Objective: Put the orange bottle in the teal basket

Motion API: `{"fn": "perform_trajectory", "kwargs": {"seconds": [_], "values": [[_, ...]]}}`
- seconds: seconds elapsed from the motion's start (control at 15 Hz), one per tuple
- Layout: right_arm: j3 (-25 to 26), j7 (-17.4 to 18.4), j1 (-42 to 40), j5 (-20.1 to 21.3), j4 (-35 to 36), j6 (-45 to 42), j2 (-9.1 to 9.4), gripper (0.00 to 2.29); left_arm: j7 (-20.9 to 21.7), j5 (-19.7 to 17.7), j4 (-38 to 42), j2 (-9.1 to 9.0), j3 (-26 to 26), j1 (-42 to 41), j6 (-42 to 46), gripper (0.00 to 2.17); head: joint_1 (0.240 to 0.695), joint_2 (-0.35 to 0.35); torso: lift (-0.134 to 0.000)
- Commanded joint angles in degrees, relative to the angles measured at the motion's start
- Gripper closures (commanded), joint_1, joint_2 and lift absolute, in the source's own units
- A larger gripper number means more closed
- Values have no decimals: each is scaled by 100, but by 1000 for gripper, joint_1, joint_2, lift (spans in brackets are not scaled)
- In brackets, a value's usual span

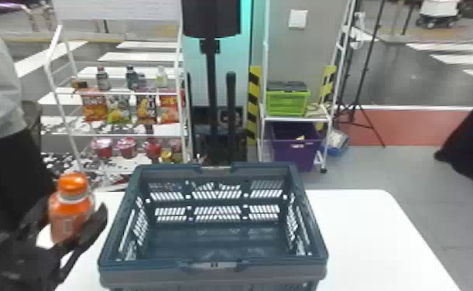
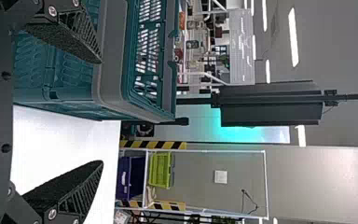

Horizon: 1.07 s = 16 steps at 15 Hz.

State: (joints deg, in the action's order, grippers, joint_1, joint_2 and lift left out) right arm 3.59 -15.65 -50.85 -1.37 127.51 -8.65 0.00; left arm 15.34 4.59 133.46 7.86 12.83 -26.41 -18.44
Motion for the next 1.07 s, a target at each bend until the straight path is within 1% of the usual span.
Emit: {"fn": "perform_trajectory", "kwargs": {"seconds": [0.0, 0.13, 0.2, 0.27, 0.4, 0.47, 0.53, 0.6, 0.73, 0.8, 0.87, 1.0], "values": [[-16, 0, -4, 84, 2, 0, 5, 124, 408, 191, -197, 234, -220, 672, -455, 1939, 499, 0, 0], [-25, 0, -4, 172, -7, 0, 5, 124, 909, 499, -523, 453, -598, 1269, -490, 1939, 499, 0, 0], [-25, 0, 4, 190, -16, 0, 5, 124, 1208, 613, -733, 532, -791, 1568, -490, 1939, 499, 0, 0], [-16, 0, 4, 208, -16, 0, 5, 124, 1551, 683, -1050, 664, -1020, 1946, -508, 1939, 499, 0, 0], [2, 0, 4, 234, -51, 0, 5, 124, 1946, 833, -1771, 972, -1653, 2728, -842, 1939, 499, 0, 0], [19, 0, 4, 234, -69, 0, 5, 124, 2184, 921, -2280, 1016, -2031, 3194, -859, 1939, 499, 0, 0], [46, 0, -4, 234, -86, 0, 5, 124, 2447, 947, -2781, 1139, -2365, 3625, -965, 1939, 499, 0, 0], [63, 0, -39, 234, -95, -18, 5, 124, 2729, 1000, -3300, 1165, -2690, 4029, -965, 1939, 499, 0, 0], [107, 9, -110, 234, -104, -141, 5, 124, 3124, 1263, -4240, 1121, -3279, 4680, -965, 1939, 499, 0, 0], [116, 9, -127, 234, -113, -176, 5, 120, 3265, 1413, -4759, 998, -3446, 4943, -947, 1939, 499, 0, 0], [142, 9, -136, 225, -113, -176, 5, 120, 3432, 1633, -5216, 796, -3498, 5119, -930, 1939, 499, 0, 0], [142, 9, -127, 234, -121, -246, 5, 120, 3783, 2292, -6235, 251, -3437, 5479, -736, 1939, 499, 0, 0]]}}
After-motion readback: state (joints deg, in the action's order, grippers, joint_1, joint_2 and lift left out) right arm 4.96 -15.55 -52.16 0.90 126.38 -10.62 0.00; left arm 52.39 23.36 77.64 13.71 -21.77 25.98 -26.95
